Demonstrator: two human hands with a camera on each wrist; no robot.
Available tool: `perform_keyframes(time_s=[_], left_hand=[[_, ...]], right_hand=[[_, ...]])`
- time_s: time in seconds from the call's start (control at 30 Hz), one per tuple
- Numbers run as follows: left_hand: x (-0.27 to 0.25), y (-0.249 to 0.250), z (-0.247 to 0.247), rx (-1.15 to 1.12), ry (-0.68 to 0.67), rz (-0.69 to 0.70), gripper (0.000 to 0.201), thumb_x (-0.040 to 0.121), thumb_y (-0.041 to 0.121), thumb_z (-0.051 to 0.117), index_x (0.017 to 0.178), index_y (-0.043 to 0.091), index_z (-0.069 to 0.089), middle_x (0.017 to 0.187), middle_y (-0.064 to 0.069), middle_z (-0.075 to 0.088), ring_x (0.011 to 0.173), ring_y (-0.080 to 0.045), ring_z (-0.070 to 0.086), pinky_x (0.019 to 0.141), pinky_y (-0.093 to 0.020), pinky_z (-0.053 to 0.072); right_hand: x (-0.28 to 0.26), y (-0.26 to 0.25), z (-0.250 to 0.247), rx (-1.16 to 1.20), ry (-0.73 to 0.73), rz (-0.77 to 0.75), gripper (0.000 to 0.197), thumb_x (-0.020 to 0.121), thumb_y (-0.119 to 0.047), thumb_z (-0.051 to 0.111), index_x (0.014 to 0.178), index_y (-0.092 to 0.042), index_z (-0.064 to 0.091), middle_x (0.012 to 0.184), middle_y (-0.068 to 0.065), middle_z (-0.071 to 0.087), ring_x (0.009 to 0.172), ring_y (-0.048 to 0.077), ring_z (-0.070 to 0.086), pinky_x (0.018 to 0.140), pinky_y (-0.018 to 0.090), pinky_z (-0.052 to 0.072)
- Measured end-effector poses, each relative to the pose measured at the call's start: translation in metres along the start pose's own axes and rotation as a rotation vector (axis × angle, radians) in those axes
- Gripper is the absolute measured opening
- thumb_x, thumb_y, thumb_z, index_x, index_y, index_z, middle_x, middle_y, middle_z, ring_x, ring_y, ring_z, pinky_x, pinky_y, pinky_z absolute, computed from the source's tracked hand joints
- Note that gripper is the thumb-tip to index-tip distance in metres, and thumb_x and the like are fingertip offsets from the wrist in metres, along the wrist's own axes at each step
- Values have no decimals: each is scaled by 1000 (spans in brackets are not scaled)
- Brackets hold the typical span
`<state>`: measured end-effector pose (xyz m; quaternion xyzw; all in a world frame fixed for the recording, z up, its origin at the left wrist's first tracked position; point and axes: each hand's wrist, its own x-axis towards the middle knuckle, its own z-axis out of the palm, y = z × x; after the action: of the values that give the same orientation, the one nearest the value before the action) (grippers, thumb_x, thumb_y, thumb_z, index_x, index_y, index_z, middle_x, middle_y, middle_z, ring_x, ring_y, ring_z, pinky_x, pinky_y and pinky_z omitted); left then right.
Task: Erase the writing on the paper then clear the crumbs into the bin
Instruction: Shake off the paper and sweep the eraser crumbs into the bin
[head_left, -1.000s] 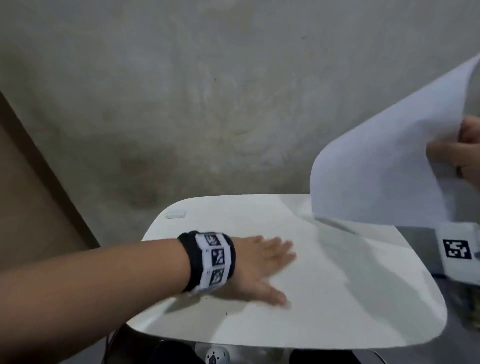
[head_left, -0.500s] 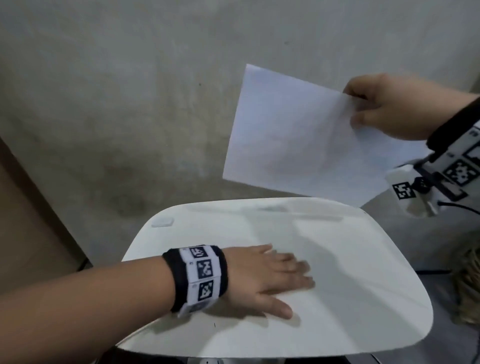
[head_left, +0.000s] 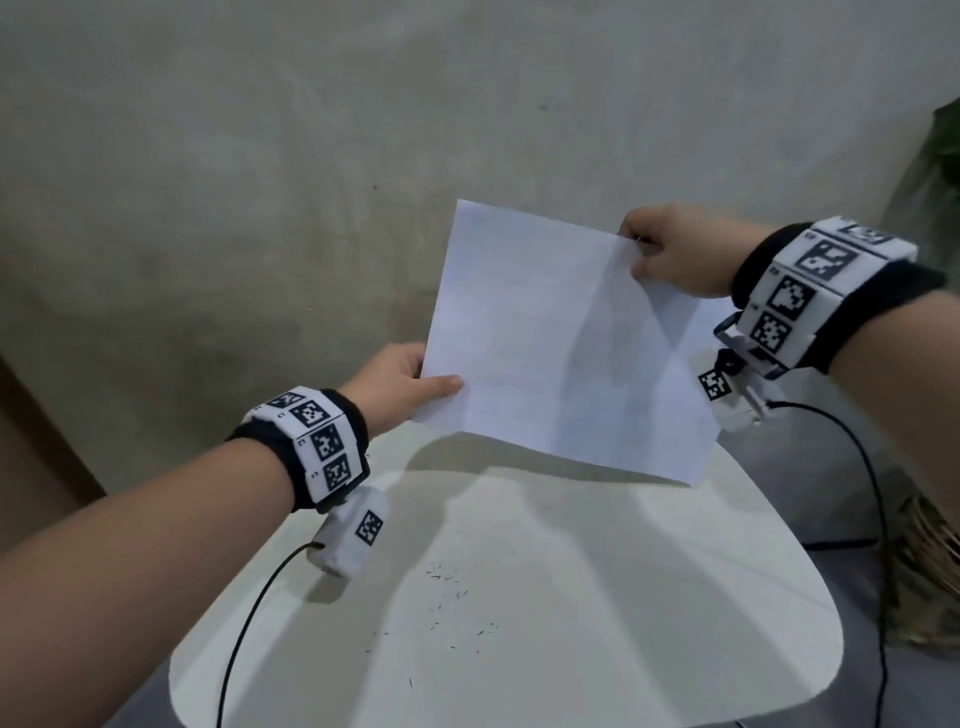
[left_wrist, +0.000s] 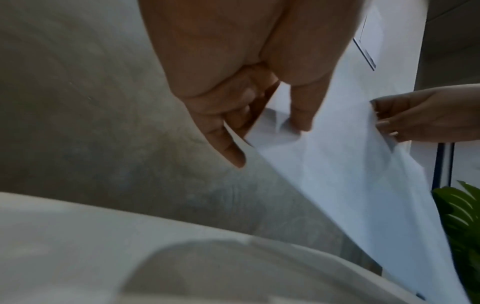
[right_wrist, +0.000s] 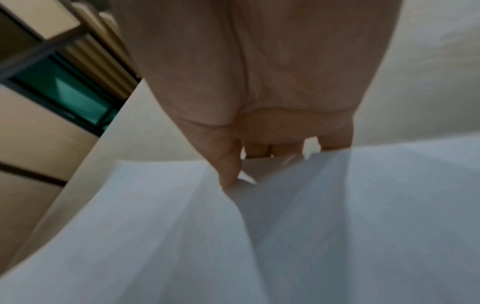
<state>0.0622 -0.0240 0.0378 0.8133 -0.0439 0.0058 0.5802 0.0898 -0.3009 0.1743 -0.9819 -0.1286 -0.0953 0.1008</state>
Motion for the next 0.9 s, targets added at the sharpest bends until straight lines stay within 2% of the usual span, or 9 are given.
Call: perform_keyframes(time_s=[0.17,0.27,0.37,0.43,0.6,0.7,0.77,0.83,0.9], left_hand=[[7,-15,11,141,85,-142,16,98,11,59,114,9,62,108,-8,68,89,-22,66,60,-24,58],[11,-26,15,261,67,-264,8,99,10,56,106,10,58,94,-7,62,75,-19,59,49,-21,54],[17,-40,19,422,44,-299,13,99,9,51,109,3,58,104,-17,62,85,-32,63,70,-36,57],[19,-47,20,607,2,-324,28,98,14,53,123,0,56,121,-16,62,108,-35,61,85,-35,49],[10,-46,24,864,-61,-241,82,92,30,64,157,20,14,158,-10,24,142,-32,32,112,-40,33],[-2,-36,31,1104,-336,-57,62,98,36,52,154,30,27,162,1,21,147,-23,24,117,-39,25],[-10,-33,39,1154,-487,-59,49,102,38,43,149,26,38,161,2,26,146,-21,28,116,-38,26],[-17,-31,44,1175,-551,-50,49,104,40,38,150,25,34,163,2,20,147,-21,25,116,-40,26],[-20,-31,48,1173,-560,-20,49,104,39,36,151,26,33,164,2,17,148,-20,23,116,-40,26]], right_hand=[[-11,9,36,-8,186,-39,53,87,-25,65,135,-22,42,136,10,43,122,32,45,100,43,41],[-33,11,66,-25,-74,-134,42,88,-30,64,126,-18,53,126,8,54,116,28,53,95,33,42],[-59,14,103,-242,-584,-79,39,92,-39,57,129,-26,53,129,-1,53,118,21,52,98,30,39],[-70,21,119,-315,-699,-45,42,90,-41,56,130,-31,50,125,-2,51,112,20,53,97,33,42],[-73,37,126,-336,-696,-28,49,90,-39,54,137,-35,43,137,0,45,120,23,52,98,34,43],[-78,44,125,-332,-696,-20,49,91,-40,53,138,-36,41,139,0,42,123,23,50,100,34,43],[-85,48,122,-322,-688,14,43,92,-41,51,134,-36,44,139,-2,42,122,22,50,100,34,42],[-101,49,121,-261,-649,19,24,92,-44,49,112,-32,53,126,-6,48,117,21,50,99,33,41],[-127,37,120,-171,-627,-7,17,91,-53,45,88,-36,45,101,-17,45,106,15,46,92,26,35]])
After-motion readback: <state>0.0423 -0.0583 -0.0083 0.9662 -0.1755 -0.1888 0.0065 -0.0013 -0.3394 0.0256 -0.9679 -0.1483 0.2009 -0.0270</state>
